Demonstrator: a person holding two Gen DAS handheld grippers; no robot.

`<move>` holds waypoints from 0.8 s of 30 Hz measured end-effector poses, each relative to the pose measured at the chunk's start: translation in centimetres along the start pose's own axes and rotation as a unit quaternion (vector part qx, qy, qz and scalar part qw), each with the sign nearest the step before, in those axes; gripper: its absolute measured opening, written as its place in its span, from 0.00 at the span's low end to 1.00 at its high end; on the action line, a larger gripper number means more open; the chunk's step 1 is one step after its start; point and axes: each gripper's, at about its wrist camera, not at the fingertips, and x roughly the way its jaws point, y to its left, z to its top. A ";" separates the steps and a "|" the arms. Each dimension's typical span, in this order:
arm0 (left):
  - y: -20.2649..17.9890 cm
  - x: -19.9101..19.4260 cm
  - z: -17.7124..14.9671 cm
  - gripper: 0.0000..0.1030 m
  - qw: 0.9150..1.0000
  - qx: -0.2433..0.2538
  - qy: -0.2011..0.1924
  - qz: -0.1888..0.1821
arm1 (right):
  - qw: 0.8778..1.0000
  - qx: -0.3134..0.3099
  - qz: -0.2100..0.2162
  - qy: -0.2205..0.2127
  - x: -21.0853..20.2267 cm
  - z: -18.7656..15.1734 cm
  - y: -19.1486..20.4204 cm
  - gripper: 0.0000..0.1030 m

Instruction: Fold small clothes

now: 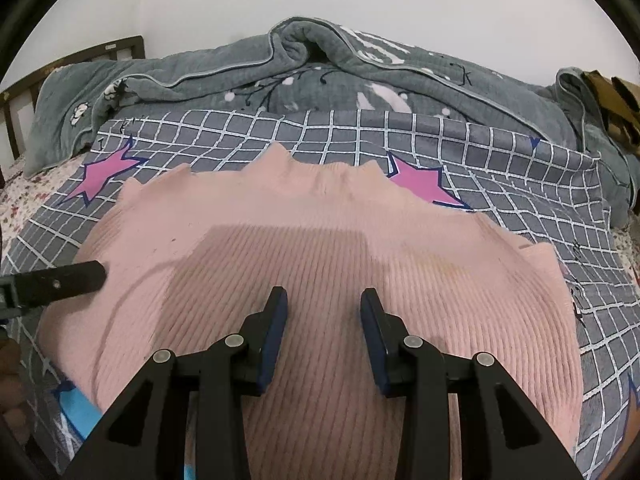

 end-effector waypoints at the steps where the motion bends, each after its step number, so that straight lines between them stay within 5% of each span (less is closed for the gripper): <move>1: 0.0 0.1 0.0 0.67 1.000 -0.004 -0.001 0.002 | 1.000 -0.001 0.002 0.000 -0.2 -0.1 -0.1 0.36; 7: 0.0 0.9 0.5 0.65 0.999 -0.036 0.004 -0.013 | 1.000 -0.010 0.006 -0.005 -1.6 -1.0 0.0 0.36; 14: -0.8 1.8 0.7 0.59 0.999 -0.040 -0.012 0.030 | 0.999 -0.044 0.003 0.007 -2.8 -2.3 0.8 0.36; 19: -0.9 1.9 1.1 0.47 0.997 -0.064 -0.011 0.048 | 0.997 -0.060 0.041 0.008 -5.1 -2.9 -0.4 0.36; 24: -2.0 1.3 1.4 0.28 0.996 -0.061 -0.018 0.069 | 0.998 -0.041 0.027 -0.047 -8.1 -2.4 -4.6 0.37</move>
